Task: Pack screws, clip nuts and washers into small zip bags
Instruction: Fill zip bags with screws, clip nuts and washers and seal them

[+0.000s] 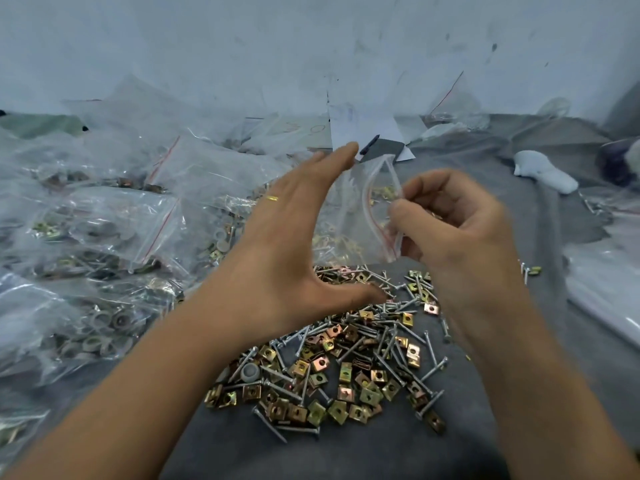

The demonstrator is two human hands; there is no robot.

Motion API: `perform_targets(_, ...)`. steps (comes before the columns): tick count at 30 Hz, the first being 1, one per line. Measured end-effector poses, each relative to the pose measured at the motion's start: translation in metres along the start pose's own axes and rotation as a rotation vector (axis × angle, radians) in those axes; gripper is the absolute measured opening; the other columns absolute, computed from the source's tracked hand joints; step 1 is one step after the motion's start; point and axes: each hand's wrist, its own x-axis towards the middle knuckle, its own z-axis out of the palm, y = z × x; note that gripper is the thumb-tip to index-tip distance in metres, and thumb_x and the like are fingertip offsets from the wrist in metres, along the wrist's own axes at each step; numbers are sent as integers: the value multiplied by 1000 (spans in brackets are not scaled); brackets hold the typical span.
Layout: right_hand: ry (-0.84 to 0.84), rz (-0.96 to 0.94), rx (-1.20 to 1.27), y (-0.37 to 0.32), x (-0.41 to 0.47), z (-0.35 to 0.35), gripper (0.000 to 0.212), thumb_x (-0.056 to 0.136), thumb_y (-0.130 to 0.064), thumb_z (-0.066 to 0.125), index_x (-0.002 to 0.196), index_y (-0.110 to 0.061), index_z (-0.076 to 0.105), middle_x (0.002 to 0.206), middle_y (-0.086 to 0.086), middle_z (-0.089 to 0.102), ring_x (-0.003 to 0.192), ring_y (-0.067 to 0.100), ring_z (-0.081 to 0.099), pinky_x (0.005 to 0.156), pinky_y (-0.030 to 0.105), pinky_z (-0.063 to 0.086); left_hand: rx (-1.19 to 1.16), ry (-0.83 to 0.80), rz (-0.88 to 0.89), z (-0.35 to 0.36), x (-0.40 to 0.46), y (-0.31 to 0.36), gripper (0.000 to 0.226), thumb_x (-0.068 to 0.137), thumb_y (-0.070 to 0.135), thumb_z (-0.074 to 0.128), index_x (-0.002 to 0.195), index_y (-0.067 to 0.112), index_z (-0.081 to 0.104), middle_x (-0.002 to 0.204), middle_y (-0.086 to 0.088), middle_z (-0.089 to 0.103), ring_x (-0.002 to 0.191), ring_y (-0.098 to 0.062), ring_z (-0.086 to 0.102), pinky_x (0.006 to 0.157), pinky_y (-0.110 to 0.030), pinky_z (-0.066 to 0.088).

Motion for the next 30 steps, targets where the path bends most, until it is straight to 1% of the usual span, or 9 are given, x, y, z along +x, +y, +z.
perform_targets(2,-41,8,50,-3,-2,3,11,90,4,69,93,-5,65,74,7,69,60,13,67,54,24,55,24,22,13,5,3,2,120,66,69,83,165,38,21,166,19,30,160,-11,20,128,-49,29)
perform_targets(5,-123,3,40,-6,-4,3,11,92,2,68,101,-1,63,83,16,71,63,16,68,57,28,58,-74,92,65,7,5,3,108,70,62,85,160,34,31,162,14,40,157,-15,30,125,-48,34)
perform_targets(9,-196,14,-13,-5,-4,-1,14,94,3,66,107,-2,63,87,19,72,71,27,72,63,32,61,-179,59,19,1,3,-1,96,66,54,91,148,36,45,144,16,55,140,-5,50,117,-26,40)
perform_targets(12,-238,39,-42,-2,-4,-1,15,94,2,65,107,-5,63,87,19,72,72,27,72,65,30,61,-218,30,-14,-5,0,-5,93,63,57,92,144,47,47,134,18,58,134,1,54,106,-12,42)
perform_targets(15,-235,37,-58,3,-3,-1,16,93,2,66,106,-6,63,85,17,72,69,19,69,61,25,56,-215,-6,-63,-8,-2,-8,90,60,67,91,139,56,50,134,21,59,131,6,54,107,-21,43)
perform_targets(18,-228,42,-48,6,-3,-2,17,91,0,67,106,-6,63,86,19,72,69,19,69,59,20,53,-233,-17,-87,-7,-1,-10,86,60,70,90,135,55,53,135,20,62,133,4,54,110,-29,42)
perform_targets(26,-225,14,-127,10,-3,-2,15,94,-1,68,106,-9,64,84,14,71,65,12,65,54,18,49,-289,-17,-90,-3,-1,-11,88,62,71,90,139,56,50,140,19,60,140,2,50,118,-43,39)
perform_targets(28,-226,9,-142,9,-3,-2,14,95,-3,69,106,-10,64,85,13,71,68,17,67,56,23,53,-306,-18,-69,-2,0,-10,83,67,63,91,139,51,51,138,16,63,138,-3,54,116,-49,43)
perform_targets(30,-234,17,-138,7,-4,-3,16,94,-10,74,106,-9,63,87,15,72,76,29,72,62,37,63,-309,-10,-52,-2,1,-9,77,71,59,90,137,46,52,135,13,64,135,-7,57,111,-50,47)
